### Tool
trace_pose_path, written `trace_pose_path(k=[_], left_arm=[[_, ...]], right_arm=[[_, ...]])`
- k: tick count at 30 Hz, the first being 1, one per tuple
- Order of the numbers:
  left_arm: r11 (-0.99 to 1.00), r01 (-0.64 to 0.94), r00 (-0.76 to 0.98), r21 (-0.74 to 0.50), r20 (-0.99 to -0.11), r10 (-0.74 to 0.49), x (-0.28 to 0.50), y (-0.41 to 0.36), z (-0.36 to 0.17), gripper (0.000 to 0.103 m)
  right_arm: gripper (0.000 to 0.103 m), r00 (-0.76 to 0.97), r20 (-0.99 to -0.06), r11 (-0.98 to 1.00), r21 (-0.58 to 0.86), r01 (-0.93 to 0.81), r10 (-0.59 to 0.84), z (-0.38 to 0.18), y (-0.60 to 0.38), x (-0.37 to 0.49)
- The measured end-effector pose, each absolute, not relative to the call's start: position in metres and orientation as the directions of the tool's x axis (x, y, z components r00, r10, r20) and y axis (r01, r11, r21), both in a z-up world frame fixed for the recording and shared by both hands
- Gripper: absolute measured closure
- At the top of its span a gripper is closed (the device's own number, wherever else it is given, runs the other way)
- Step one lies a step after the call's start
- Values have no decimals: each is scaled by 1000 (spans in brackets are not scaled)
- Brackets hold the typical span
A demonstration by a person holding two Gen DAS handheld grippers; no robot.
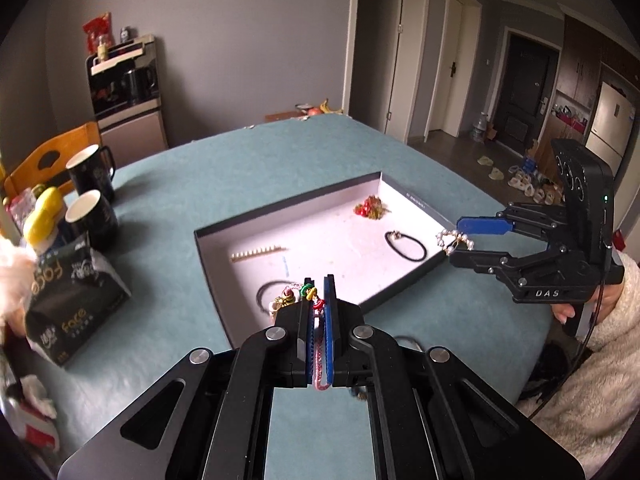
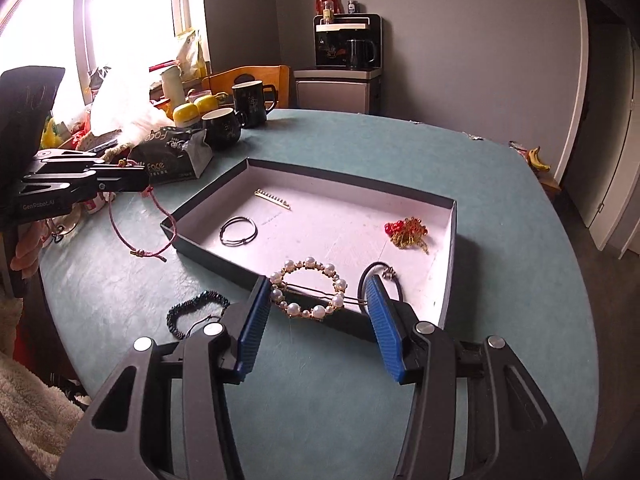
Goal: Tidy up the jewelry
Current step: 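Close the right gripper on the pearl ring clip while the left gripper lifts the pink bracelet, then carry the pink bracelet and pearl clip into the box and open both grippers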
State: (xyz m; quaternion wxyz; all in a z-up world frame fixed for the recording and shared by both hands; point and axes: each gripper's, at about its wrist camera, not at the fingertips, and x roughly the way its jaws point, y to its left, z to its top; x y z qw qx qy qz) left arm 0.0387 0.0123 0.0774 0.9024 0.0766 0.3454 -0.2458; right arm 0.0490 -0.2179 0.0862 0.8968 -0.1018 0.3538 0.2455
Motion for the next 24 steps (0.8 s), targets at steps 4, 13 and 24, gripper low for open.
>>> trace_pose_path(k=[4,13,24], left_arm=[[844,535,623,-32,-660,-420,76,-9,82,99],[806,585,535,-93,-703,-469,158,-59,59,99],[834,532,446,-145,-789,-422,217,-72,2,99]], right_arm=[[54,631,-684,865,1,-501,366,85,-215,72],[54,570,-736,872,56,-487,365,58,-206,112],[54,465,-823,855,45,-517,324,32,-185,136]])
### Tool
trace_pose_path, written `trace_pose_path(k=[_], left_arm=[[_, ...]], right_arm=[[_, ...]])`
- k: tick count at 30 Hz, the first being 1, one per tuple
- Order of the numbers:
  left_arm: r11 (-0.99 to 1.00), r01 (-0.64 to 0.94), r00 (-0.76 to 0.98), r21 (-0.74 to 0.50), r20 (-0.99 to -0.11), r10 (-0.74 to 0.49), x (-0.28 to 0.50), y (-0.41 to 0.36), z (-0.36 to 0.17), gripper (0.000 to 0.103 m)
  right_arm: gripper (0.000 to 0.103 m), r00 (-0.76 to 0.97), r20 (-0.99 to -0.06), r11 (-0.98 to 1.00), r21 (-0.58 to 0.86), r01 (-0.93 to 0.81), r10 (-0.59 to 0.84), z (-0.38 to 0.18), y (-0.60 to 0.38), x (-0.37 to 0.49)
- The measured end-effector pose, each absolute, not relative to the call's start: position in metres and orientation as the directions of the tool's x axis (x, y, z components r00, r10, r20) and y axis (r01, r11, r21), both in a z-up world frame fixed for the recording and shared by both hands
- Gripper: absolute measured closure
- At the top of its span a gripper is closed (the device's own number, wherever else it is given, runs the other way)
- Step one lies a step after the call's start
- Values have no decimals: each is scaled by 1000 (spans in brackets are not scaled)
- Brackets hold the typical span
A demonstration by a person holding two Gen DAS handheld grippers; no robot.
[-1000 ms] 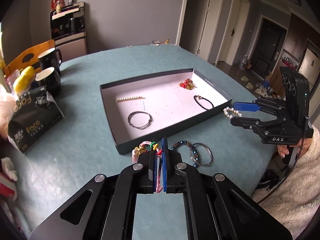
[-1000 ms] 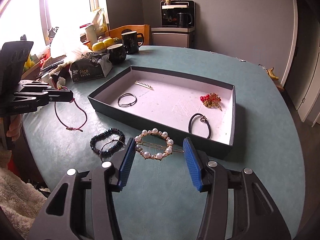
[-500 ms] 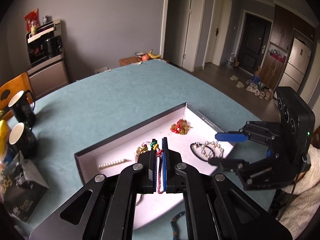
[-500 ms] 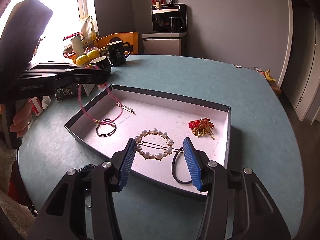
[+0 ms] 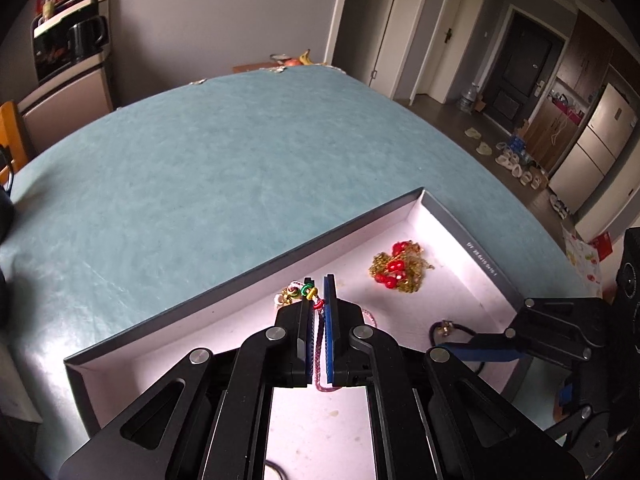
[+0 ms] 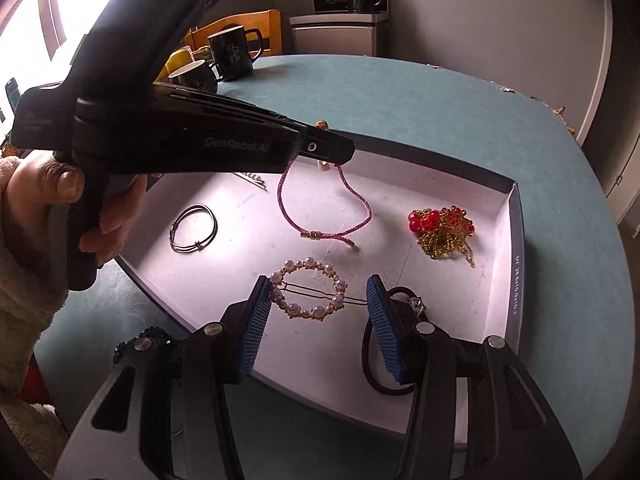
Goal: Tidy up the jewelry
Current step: 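Carry the pink bracelet and pearl clip into the box and open both grippers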
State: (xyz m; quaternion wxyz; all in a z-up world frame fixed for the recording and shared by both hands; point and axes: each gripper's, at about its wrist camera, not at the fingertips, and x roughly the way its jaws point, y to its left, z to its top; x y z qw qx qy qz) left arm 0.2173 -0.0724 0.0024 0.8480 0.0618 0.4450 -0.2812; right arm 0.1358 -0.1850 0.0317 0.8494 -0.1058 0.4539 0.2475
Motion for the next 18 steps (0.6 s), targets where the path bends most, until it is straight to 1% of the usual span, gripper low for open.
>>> trace_pose_path(k=[3,5,7,8,10,12,14,16,18], left_arm=[[843,524,435,-119,-814,-385,221,-71,-7,99],[841,524,409,-140,-824,-391,224,-68,-11,99],[840,528,406,-127,-831,-381,223,-68,-12,98],[840,529,403,-118,-836,-372,223,-68,-13,96],[840,531,396,-113,-843,-363,221,-68,-15,89],[842,529,400,-107,-843,-359,219,-67,-15,72],[843,528,410,-100,-840,-356,219,-67,-13,66],[846,526,409,-91,-845,-345,219,-65,-12,64],[846,527,410,-76,-850,-332,217,-64,-11,60]], right_arm=[[54,456,-835,857,36,-514,309,27,-182,138],[54,454,-837,857,33,-513,304,25,-182,139],[54,454,-840,857,26,-515,298,24,-181,139],[54,452,-841,856,25,-517,297,24,-180,141],[54,450,-844,855,22,-518,294,24,-178,143],[53,449,-845,855,18,-519,290,24,-177,143],[53,449,-845,854,17,-519,289,24,-177,144],[53,451,-845,855,14,-519,288,25,-178,144],[53,452,-844,854,13,-520,288,26,-177,143]])
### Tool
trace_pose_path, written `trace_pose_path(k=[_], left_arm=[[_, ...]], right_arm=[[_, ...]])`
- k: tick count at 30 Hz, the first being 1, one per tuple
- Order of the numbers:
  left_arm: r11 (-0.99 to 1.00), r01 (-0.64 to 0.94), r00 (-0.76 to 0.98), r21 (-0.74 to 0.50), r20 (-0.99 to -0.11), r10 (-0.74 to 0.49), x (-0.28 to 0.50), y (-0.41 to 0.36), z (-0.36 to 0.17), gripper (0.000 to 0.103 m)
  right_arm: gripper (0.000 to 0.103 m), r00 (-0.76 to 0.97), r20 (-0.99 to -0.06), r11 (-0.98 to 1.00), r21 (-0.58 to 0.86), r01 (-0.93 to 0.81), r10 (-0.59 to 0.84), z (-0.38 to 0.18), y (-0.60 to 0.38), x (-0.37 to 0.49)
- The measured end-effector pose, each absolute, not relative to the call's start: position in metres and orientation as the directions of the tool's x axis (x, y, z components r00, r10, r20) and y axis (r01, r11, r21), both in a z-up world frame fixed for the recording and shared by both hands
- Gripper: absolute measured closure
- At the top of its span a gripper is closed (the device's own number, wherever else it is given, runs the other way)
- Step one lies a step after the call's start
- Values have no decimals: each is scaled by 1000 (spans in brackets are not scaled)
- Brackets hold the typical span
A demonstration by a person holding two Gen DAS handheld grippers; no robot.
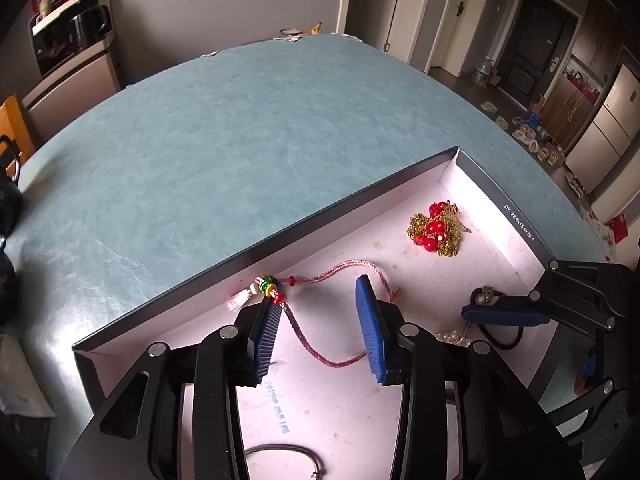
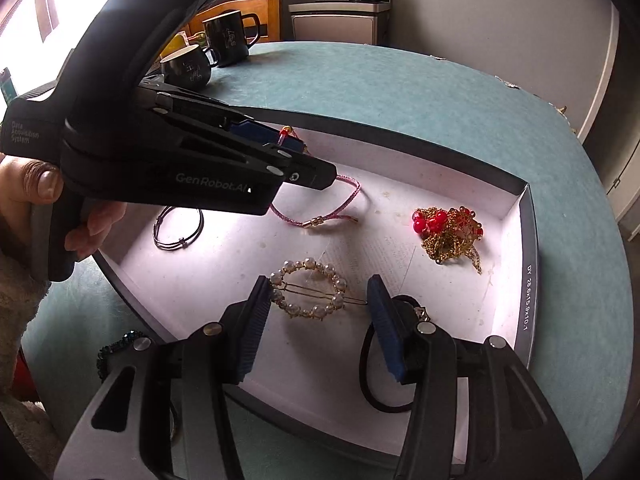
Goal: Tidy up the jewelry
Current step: 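Carry the pink bracelet and pearl clip into the box and open both grippers, then withdraw both grippers toward the silver bangle and blue beaded bracelet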
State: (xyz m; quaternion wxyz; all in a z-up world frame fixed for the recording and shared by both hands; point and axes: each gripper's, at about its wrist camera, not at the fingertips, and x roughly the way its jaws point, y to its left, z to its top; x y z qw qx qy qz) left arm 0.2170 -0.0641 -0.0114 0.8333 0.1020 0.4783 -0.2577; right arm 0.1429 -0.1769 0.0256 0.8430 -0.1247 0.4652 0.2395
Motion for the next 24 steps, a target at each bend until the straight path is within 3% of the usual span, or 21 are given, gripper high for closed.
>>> trace_pose_path(k=[12,18,24], left_arm=[[841,540,417,23,-876,-244,204,-53,-6,46],[875,485,467,-12,-842,-271,192,-26,7,35],[888,459,528,5,-806,-269,174,-13,27,26]], right_arm=[[43,465,-835,858,17,-514,295,31,-182,139],[36,484,-822,864,21,-503,302,39,-188,131],[22,529,-793,869,1,-494,302,55,-194,117]])
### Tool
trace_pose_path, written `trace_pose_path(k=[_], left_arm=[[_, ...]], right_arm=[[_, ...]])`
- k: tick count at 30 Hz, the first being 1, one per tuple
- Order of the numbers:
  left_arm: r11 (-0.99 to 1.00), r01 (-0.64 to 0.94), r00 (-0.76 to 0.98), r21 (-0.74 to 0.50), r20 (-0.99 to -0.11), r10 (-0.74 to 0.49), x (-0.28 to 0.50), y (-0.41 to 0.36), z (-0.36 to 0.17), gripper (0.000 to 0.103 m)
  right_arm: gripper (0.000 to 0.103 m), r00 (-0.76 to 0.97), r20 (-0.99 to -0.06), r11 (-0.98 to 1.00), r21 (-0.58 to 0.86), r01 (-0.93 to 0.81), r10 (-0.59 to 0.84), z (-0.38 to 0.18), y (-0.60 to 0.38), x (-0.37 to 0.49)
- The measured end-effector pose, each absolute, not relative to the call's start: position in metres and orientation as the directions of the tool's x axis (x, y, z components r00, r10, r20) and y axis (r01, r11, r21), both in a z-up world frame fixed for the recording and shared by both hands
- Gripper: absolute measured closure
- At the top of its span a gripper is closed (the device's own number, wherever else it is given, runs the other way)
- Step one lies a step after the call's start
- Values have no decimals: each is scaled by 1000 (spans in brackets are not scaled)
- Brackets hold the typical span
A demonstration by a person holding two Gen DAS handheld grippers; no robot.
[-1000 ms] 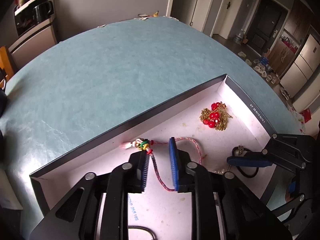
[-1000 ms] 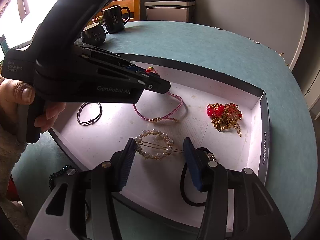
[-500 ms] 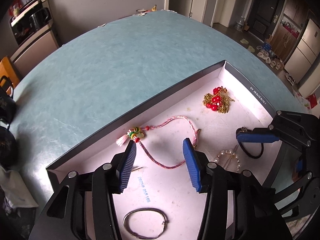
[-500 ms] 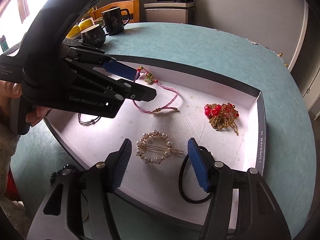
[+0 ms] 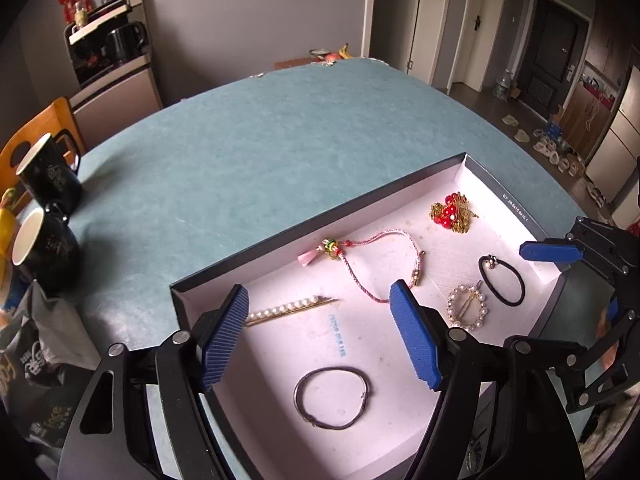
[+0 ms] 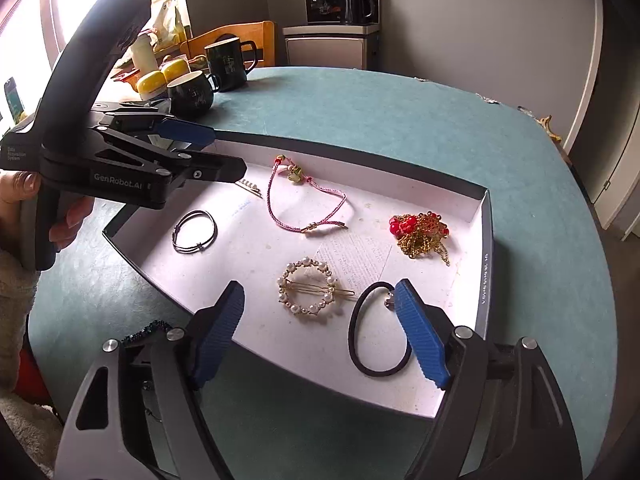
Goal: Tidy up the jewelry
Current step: 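Withdraw both grippers toward the silver bangle and blue beaded bracelet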
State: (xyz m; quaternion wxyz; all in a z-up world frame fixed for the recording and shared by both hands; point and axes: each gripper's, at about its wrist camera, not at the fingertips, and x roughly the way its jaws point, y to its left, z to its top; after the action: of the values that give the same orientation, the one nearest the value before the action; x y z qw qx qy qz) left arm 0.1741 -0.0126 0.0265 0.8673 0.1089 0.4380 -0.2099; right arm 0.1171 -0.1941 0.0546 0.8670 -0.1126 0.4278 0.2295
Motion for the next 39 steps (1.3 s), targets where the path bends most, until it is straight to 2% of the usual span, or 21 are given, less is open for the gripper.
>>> trace_pose_path(k=[2,5,15,25,32,39], left_arm=[[891,454,546,7,-793,-271,168,-8,33,25],[896,445,574,12,-771,-275,156,-2,41,23],[904,427,627,21,-727,-279,87,18,52,17],[922,387,637,15,-728,-255,30,30,19,14],[929,370,605,6,-761,-236,19,36,-2,12],[927,376,606,-1,-756,-247,16,35,-4,12]], right_arm=[[14,552,-779,872,-11,-489,299,61,-198,109],[10,573,-761,872,-19,-489,305,71,-202,97],[8,528,-757,812,6,-584,386,72,-205,43],[8,456,-798,757,2,-654,395,36,-181,11],[8,435,-795,712,-6,-702,423,31,-165,6],[9,430,-795,660,-49,-750,429,26,-146,9]])
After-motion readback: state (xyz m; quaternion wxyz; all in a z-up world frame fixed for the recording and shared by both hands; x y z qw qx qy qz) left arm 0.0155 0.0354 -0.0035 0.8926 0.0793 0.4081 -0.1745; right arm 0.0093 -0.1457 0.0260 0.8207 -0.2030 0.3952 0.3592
